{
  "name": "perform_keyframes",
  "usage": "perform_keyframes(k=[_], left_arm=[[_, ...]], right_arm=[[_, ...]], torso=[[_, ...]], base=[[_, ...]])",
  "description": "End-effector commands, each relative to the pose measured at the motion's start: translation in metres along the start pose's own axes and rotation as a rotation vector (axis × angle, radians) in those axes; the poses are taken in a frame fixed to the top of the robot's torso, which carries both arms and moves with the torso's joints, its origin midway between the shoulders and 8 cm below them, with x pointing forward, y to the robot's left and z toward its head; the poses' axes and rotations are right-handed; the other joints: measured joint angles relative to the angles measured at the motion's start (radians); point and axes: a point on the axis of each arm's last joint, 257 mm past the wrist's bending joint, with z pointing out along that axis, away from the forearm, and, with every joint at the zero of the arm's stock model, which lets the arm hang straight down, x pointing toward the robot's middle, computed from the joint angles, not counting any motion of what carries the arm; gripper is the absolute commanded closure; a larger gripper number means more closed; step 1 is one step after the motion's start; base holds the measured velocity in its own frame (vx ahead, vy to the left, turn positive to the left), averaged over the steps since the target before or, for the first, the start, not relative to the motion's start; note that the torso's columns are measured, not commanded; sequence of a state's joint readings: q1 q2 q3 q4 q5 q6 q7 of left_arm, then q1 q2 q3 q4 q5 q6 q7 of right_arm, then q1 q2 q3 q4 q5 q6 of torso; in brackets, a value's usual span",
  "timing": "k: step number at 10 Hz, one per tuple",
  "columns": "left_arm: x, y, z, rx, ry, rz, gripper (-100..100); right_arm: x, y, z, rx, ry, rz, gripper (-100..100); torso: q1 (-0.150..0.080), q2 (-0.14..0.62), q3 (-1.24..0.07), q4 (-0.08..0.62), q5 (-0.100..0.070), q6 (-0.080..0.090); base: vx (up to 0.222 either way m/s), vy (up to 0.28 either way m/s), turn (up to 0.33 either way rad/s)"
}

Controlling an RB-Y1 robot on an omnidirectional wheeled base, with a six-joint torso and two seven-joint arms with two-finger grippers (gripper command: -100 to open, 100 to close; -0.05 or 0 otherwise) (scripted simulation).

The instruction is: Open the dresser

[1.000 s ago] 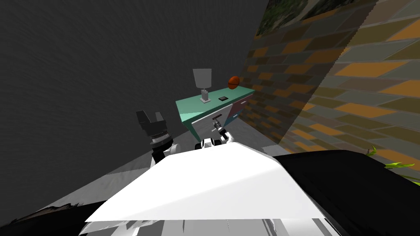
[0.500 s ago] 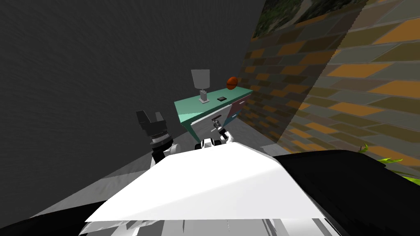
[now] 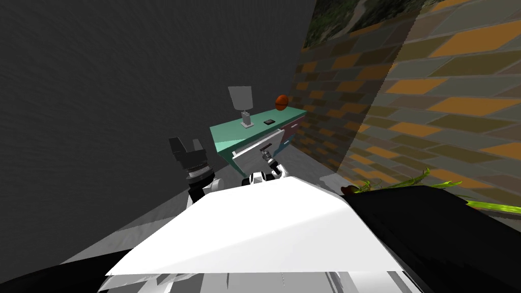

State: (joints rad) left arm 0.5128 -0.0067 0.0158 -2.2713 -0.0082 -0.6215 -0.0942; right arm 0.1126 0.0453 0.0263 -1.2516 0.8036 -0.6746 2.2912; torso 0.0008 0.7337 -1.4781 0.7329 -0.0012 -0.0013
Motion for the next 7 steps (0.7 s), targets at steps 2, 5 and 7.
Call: perform_keyframes(k=[2,5,7], left_arm=[[0.0,0.0,0.0,0.0,0.0,0.0,0],[0.0,-0.0001,0.0001,0.0,0.0,0.0,0],[0.0001,0.0,0.0001,0.0,0.0,0.0,0]], right_arm=[[-0.0253,0.0111,-0.0065,-0.027,-0.027,0.012,100],[-0.0216,0.007,-0.0067,-0.02,-0.03,0.009,100],[-0.0211,0.0101,-0.0094,-0.029,-0.032,0.013,100]], torso=[[0.001,-0.001,0.0,-0.002,0.0,-0.001],[-0.003,0.005,0.003,0.001,0.0,0.001],[-0.002,0.002,0.002,0.0,0.0,0.001]], base=[[-0.039,-0.065,-0.088],[-0.111,-0.067,-0.012],[-0.166,-0.072,-0.017]])
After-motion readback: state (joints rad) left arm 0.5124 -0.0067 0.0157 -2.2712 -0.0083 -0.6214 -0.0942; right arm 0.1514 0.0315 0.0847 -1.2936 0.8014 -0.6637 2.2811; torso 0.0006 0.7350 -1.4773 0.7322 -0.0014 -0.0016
